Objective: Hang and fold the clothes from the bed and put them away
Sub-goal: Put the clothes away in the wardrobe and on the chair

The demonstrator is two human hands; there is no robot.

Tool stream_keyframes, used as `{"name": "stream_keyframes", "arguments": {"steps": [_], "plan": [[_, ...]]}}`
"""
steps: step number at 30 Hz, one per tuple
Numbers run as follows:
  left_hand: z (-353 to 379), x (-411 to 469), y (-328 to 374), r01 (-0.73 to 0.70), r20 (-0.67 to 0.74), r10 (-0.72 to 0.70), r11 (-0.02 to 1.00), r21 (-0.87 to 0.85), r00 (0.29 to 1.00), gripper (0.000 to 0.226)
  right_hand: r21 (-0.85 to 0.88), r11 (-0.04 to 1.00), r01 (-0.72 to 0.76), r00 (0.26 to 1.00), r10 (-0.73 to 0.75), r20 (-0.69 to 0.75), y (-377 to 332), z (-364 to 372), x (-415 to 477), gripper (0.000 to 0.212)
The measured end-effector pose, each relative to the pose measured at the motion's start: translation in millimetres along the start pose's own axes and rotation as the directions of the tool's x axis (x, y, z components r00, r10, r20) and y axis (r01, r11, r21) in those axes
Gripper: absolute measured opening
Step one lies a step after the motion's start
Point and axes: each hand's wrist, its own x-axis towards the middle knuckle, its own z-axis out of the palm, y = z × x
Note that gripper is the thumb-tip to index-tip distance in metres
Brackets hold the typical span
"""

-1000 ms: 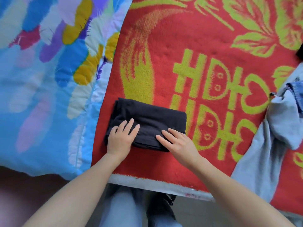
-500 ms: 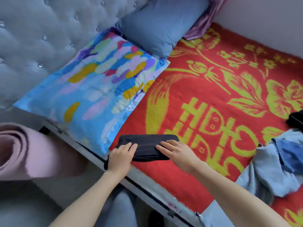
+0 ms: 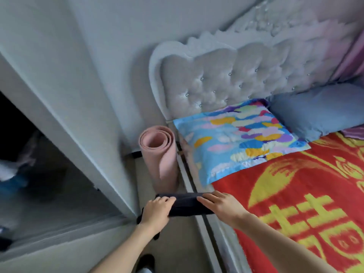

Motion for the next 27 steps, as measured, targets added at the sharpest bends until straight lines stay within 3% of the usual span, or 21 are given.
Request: {"name": "stream_keyframes", "arguments": {"steps": [3,12,19,27], "plan": [[-14.7,-40.1,-40.8,0.082,-0.09,-0.086,0.996,-0.042,0.992,0.055,0.011,0.989,0.148,0.989,-0.148,-0.007,-31.2,-1.5,43.5,0.069],[-9.0,-155.2,-176.0,0.363,-0.071,-0.366,0.93,-0.056,0.928,0.05,0.012,0.922,0.387,0.92,-0.387,0.067,-162.2,1.5,160.4,0.068],[0.3,-243.7,-299.2,0.442,-0.012,-0.448,0.885,-0.143,0.894,0.044,0.131,0.935,0.331,0.917,-0.351,0.19,-287.6,18.0,239.0,0.054],[8.6,-300.1,-409.2,0.568,0.123,-0.562,0.757,-0.324,0.818,0.03,0.24,0.947,0.214,0.848,-0.302,0.436,-383.3,37.0,334.0,0.059]]}}
